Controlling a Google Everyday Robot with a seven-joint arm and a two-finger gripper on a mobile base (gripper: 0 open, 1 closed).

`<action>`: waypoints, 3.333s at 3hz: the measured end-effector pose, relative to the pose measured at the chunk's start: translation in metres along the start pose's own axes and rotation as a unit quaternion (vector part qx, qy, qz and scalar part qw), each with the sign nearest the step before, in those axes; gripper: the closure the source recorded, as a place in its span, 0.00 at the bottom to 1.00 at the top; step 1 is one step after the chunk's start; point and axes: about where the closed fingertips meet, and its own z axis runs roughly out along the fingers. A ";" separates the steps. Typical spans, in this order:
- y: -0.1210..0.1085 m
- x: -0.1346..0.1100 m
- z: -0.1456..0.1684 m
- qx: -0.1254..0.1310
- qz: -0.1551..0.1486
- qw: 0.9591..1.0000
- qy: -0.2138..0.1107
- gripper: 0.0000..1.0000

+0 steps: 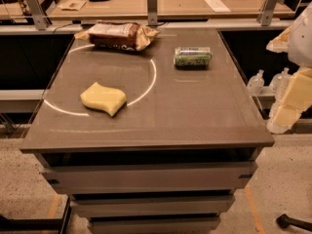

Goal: Place green can upright

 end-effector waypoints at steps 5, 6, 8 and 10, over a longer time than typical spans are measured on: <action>-0.115 -0.029 0.073 0.001 0.024 0.999 -0.035 0.00; -0.148 -0.038 0.086 0.006 0.020 0.997 -0.069 0.00; -0.191 -0.065 0.115 -0.006 0.010 0.996 -0.088 0.00; -0.203 -0.076 0.160 -0.046 0.039 0.991 -0.120 0.00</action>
Offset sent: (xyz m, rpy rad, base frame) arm 0.0610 0.0028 -0.0013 -0.0092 0.0417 0.0202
